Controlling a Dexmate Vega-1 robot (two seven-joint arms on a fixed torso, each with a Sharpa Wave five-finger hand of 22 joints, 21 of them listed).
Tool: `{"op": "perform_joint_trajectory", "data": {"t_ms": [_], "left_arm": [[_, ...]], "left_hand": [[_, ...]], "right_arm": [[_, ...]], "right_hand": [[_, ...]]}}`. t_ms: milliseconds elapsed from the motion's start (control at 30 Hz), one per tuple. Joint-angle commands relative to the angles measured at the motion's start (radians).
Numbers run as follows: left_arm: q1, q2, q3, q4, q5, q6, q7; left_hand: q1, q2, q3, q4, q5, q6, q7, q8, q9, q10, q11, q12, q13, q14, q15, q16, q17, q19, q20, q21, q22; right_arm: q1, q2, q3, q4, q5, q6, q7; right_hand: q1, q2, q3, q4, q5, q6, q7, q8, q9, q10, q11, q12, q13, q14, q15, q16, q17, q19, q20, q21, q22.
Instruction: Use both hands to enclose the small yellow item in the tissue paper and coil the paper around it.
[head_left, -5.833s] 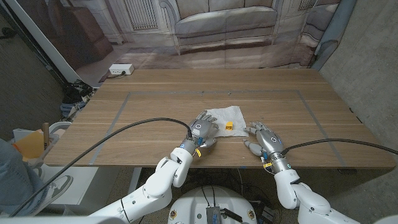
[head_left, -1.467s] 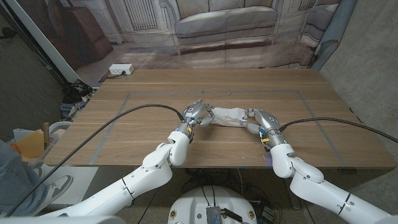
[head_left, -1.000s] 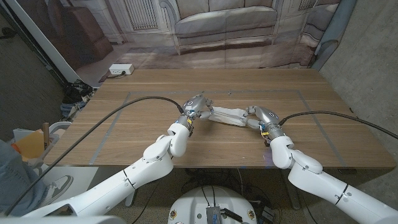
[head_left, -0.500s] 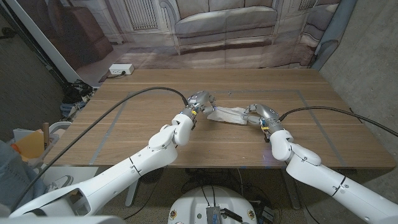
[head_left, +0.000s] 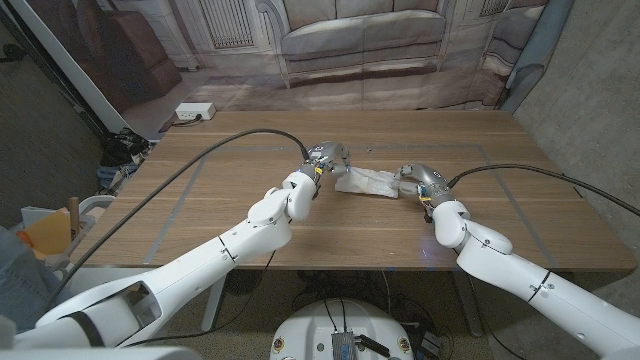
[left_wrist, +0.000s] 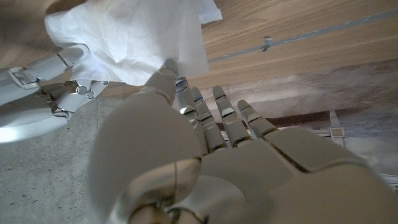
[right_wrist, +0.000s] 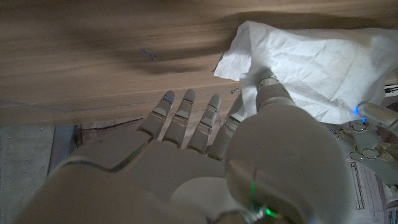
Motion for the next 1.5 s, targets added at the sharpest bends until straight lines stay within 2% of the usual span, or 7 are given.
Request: {"op": "perform_joint_trajectory", "data": {"t_ms": [33, 467, 933, 1167, 1367, 1500], "left_arm": [[-0.06, -0.02, 0.027, 0.063, -0.008, -0.005, -0.012], [-0.089, -0.038, 0.048, 0.119, -0.003, -0.012, 0.014], [-0.14, -0.092, 0.094, 0.246, 0.014, 0.002, 0.047], [-0.167, -0.115, 0.118, 0.302, 0.003, 0.019, 0.03], [-0.18, -0.12, 0.135, 0.32, -0.003, 0.034, 0.02], [-0.19, -0.116, 0.146, 0.324, -0.008, 0.039, 0.003]], "left_hand": [[-0.008, 0.003, 0.007, 0.006, -0.001, 0.008, 0.014, 0.003, 0.004, 0.003, 0.005, -0.003, 0.004, -0.008, -0.058, -0.001, 0.004, 0.003, 0.009, -0.003, 0.003], [-0.011, 0.003, 0.011, 0.007, 0.0, 0.008, 0.013, 0.005, 0.008, -0.004, 0.003, -0.006, 0.004, -0.01, -0.056, -0.001, 0.004, 0.0, 0.012, -0.005, 0.003], [-0.011, 0.001, 0.016, 0.005, 0.0, 0.01, 0.01, 0.007, 0.009, -0.005, -0.001, -0.008, 0.005, -0.013, -0.056, -0.001, 0.004, -0.004, 0.003, -0.007, 0.003], [-0.011, 0.001, 0.019, 0.005, -0.001, 0.013, 0.017, 0.011, 0.013, -0.002, -0.007, -0.007, 0.006, -0.011, -0.057, 0.0, 0.004, -0.006, 0.0, -0.008, 0.004], [-0.011, 0.003, 0.022, 0.004, -0.001, 0.004, 0.023, 0.01, 0.015, -0.011, -0.004, -0.01, 0.006, -0.022, -0.057, -0.004, 0.005, -0.012, 0.002, -0.01, 0.004], [-0.004, -0.002, 0.026, -0.002, -0.001, 0.002, 0.015, 0.013, 0.02, -0.023, -0.005, -0.014, 0.006, -0.034, -0.053, -0.007, 0.004, -0.018, -0.001, -0.012, 0.004]], "right_arm": [[0.08, 0.012, -0.041, 0.037, 0.025, -0.028, 0.047], [0.144, 0.032, -0.081, 0.071, 0.036, -0.074, 0.076], [0.207, 0.056, -0.124, 0.143, 0.057, -0.105, 0.105], [0.242, 0.071, -0.152, 0.166, 0.066, -0.161, 0.133], [0.28, 0.076, -0.187, 0.179, 0.065, -0.206, 0.165], [0.293, 0.076, -0.199, 0.185, 0.069, -0.211, 0.171]], "right_hand": [[0.002, 0.012, 0.009, -0.001, -0.004, 0.003, -0.002, 0.008, 0.004, 0.002, 0.005, -0.001, 0.004, -0.002, 0.002, -0.002, 0.005, -0.002, 0.008, 0.0, 0.002], [0.004, 0.014, 0.012, -0.002, -0.011, 0.0, -0.002, 0.01, 0.008, 0.001, 0.013, -0.004, 0.004, -0.005, 0.006, -0.002, 0.006, -0.005, 0.014, 0.0, 0.002], [0.003, 0.016, 0.015, -0.002, -0.021, -0.005, -0.001, 0.012, 0.011, -0.002, 0.013, -0.007, 0.005, -0.012, 0.01, -0.003, 0.007, -0.012, 0.011, -0.001, 0.003], [0.004, 0.016, 0.016, -0.003, -0.024, -0.006, -0.001, 0.012, 0.012, -0.002, 0.017, -0.008, 0.005, -0.014, 0.009, -0.003, 0.007, -0.013, 0.012, -0.001, 0.003], [0.003, 0.017, 0.017, -0.002, -0.029, -0.013, -0.001, 0.011, 0.012, -0.008, 0.021, -0.011, 0.005, -0.022, 0.018, -0.005, 0.008, -0.014, 0.015, 0.0, 0.003], [0.002, 0.017, 0.018, -0.002, -0.03, -0.014, -0.001, 0.01, 0.012, -0.01, 0.024, -0.012, 0.005, -0.022, 0.018, -0.004, 0.008, -0.015, 0.016, 0.0, 0.003]]}}
